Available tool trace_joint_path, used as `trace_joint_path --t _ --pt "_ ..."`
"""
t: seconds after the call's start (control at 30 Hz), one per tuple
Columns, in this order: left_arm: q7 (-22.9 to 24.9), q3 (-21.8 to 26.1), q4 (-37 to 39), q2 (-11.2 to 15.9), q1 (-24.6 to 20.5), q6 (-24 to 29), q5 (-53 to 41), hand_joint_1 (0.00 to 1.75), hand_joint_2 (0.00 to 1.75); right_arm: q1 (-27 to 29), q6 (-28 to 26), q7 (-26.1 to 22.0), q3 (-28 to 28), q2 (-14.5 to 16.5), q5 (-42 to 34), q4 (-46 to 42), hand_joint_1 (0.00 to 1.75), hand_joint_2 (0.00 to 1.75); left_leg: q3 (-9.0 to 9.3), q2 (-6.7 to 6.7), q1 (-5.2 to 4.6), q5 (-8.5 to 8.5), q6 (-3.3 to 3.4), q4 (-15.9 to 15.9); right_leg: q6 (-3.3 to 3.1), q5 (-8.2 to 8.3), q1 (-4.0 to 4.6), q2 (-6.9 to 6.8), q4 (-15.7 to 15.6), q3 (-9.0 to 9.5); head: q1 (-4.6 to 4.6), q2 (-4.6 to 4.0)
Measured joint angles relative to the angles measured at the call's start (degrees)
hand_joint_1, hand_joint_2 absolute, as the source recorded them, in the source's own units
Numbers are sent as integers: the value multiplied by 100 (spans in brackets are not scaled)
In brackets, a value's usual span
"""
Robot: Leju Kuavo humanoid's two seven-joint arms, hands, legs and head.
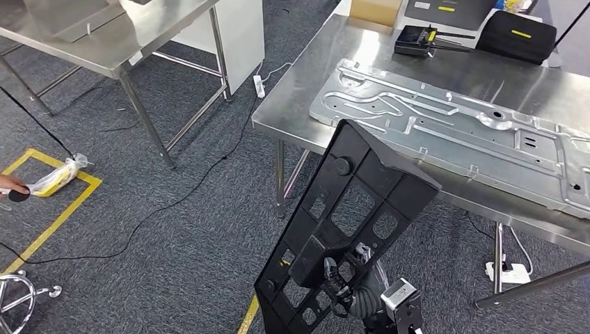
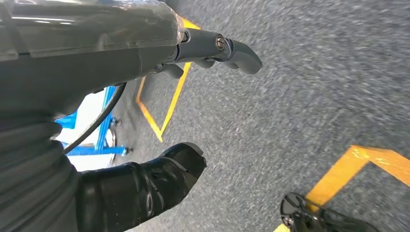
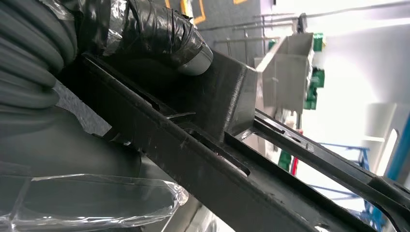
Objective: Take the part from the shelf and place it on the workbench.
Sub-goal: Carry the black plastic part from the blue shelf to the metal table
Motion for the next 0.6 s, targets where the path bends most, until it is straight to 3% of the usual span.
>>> trace_joint_path --t 0.07,0.13,0.17,0.23,0.27,0.33,0.37,0.4,0.43,0.5,0.57,0.6 --pt "0 0 0 -4 -5 0 0 0 175 -4 2 -2 -1 -2 -1 -8 175 175 40 102 -18 -29 -54 -13 -64 29 62 -110 -283 128 -1 0" --pt "-1 0 -1 -5 -24 -1 -1 0 175 3 -1 -2 -5 -5 -3 -19 175 175 80 195 -26 -51 -115 -44 -118 49 56 28 -318 124 -3 0" --pt "-5 0 -1 -5 -34 -1 -1 0 175 7 -2 -3 -8 -6 -4 -24 175 175 90 133 -21 -91 -144 -18 -151 68 35 96 -364 146 -3 0" --pt "-19 1 -2 -8 -36 -3 1 0 175 4 -2 -4 -13 -5 -4 -36 175 175 -44 -173 -2 -310 -183 316 -223 111 -9 218 -453 197 -6 0" --pt "-26 2 -2 -10 -31 -4 2 0 175 1 1 -6 -15 -5 -4 -38 175 175 -201 -346 6 -477 -195 650 -243 118 -7 277 -466 204 -6 0" --pt "-30 4 -2 -13 -15 -5 7 0 175 3 7 -2 -16 -5 -4 -38 175 175 -585 -464 10 -733 -219 1359 -263 116 1 425 -456 200 -7 0" --pt "-31 6 -2 -12 -5 -8 11 0 175 7 10 0 -17 -6 -4 -38 175 175 -700 -474 11 -715 -230 1522 -264 111 3 511 -445 201 -7 0" --pt "-32 10 -2 -12 5 -12 16 0 175 10 12 2 -17 -7 -4 -38 175 175 -716 -482 15 -575 -238 1467 -256 103 0 605 -425 203 -7 0" --pt "-34 15 -2 -12 11 -16 20 0 175 10 14 3 -18 -7 -4 -38 175 175 -632 -508 23 -343 -242 1198 -241 91 -7 697 -397 204 -7 0" --pt "-42 28 -1 -12 21 -24 22 0 175 7 15 3 -20 -7 -4 -39 175 175 -364 -711 52 39 -241 470 -189 48 -13 850 -311 178 -7 0" --pt "-62 36 0 -12 17 -28 31 0 175 5 16 8 -22 -7 -4 -42 175 175 -237 -870 59 118 -210 131 -122 27 -10 962 -249 123 -5 0" --pt "-75 39 0 -12 2 -31 36 0 175 8 17 13 -23 -7 -4 -44 175 175 -226 -860 44 102 -179 117 -84 34 -12 1017 -245 100 -5 0"
